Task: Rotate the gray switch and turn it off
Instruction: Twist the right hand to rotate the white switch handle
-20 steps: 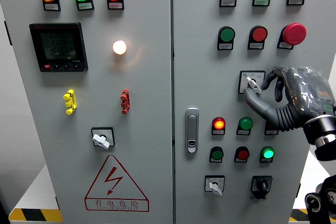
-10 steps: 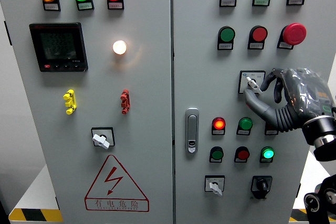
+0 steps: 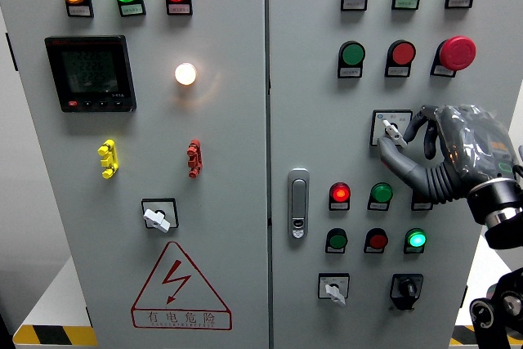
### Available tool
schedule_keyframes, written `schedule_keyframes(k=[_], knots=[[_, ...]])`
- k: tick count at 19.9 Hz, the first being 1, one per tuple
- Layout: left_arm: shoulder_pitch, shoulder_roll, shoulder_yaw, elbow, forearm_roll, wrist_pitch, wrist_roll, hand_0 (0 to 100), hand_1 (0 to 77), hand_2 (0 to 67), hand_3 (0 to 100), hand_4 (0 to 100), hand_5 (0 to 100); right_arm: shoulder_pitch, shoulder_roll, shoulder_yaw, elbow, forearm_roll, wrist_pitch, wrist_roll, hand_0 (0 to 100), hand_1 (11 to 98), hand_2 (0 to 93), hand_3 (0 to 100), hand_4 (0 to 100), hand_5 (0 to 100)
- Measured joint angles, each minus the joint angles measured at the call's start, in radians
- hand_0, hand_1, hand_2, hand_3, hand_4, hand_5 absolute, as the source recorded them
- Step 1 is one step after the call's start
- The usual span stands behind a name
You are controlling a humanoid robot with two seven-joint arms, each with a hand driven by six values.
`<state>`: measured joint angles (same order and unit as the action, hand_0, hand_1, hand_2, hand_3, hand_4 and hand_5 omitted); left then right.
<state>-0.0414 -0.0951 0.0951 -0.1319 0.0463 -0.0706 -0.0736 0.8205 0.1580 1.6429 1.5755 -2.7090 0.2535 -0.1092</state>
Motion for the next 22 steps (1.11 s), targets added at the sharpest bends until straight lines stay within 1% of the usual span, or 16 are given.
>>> schedule_keyframes(k=[5, 13, 17, 22], knots=[[0.000, 0.000, 0.000, 0.000, 0.001, 0.000, 0.000, 89, 0.0, 13.4, 19, 8, 11, 0.002, 0.0000, -0.010, -0.001, 0.000, 0.001, -0.008, 32, 30.5, 65.1, 92, 100, 100], [0.000, 0.000, 0.000, 0.000, 0.001, 0.000, 0.000, 89, 0.0, 13.4, 19, 8, 11, 0.006, 0.0005, -0.015, -0.005, 0.000, 0.001, -0.009, 34, 30.3, 64.8, 92, 100, 100], [0.000, 0.000, 0.000, 0.000, 0.001, 0.000, 0.000, 89, 0.0, 13.4, 19, 8, 11, 0.007, 0.0002, -0.021, -0.007, 0.000, 0.001, -0.019, 35, 30.2, 64.9, 93, 100, 100], [0.000, 0.000, 0.000, 0.000, 0.000, 0.000, 0.000, 89, 0.0, 13.4, 19, 8, 11, 0.009, 0.0000, -0.027, -0.010, 0.001, 0.001, -0.023, 36, 30.1, 64.9, 93, 100, 100]])
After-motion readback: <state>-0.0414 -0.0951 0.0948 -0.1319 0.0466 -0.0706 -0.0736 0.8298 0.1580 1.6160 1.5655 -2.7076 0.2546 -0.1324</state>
